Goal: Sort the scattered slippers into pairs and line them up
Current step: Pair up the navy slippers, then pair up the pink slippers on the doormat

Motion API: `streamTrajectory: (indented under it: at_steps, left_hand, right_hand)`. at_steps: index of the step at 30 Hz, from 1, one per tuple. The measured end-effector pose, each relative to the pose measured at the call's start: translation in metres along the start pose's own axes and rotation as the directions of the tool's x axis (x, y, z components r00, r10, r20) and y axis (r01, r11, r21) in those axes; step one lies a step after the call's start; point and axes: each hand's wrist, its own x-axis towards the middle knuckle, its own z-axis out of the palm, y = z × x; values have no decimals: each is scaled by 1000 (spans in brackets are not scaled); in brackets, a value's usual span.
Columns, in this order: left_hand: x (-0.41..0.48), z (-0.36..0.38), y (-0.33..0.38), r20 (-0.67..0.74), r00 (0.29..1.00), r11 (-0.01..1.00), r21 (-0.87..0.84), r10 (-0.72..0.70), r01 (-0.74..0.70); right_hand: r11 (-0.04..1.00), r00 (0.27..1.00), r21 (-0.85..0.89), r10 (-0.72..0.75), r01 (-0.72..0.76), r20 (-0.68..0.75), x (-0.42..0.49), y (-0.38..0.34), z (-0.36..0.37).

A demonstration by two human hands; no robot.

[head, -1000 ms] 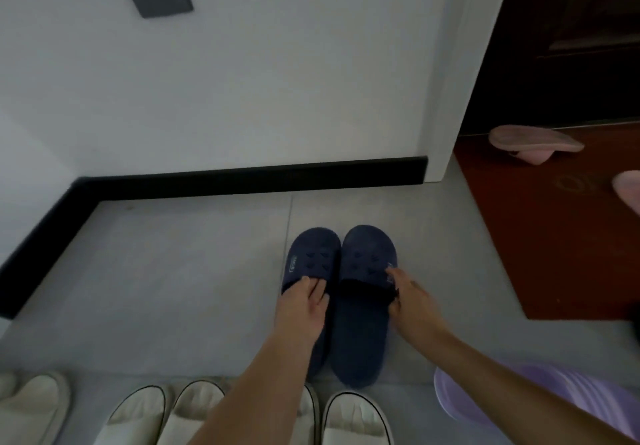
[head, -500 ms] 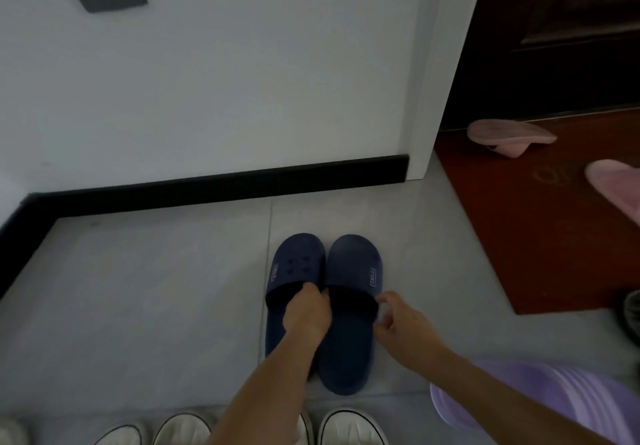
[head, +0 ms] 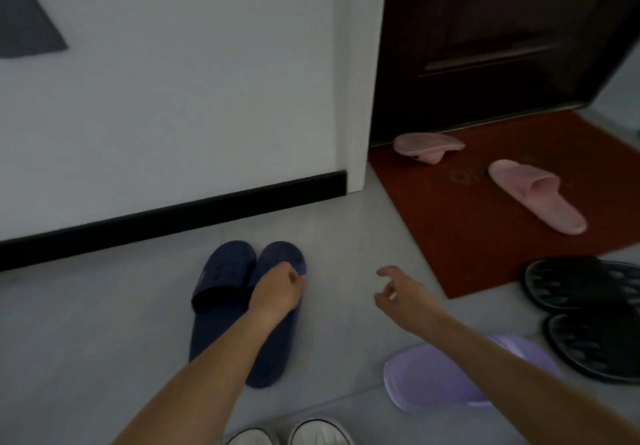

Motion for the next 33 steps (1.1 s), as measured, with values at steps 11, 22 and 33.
streamTrajectory:
  at_steps: [11,22,33]
  left_hand:
    - [28,53,157,16,968,966,-73,250,-248]
    - [47,-15,270,236,968,989,96,84,-110]
    - [111,-84,378,330,905,861,337,269,-380]
  right_hand:
    - [933,930,340,222,-116,-294,56,70,-83]
    - [988,992,131,90,-77,-90,69,90,-227]
    - [961,961,112,263,-253,-86,110,73,-277]
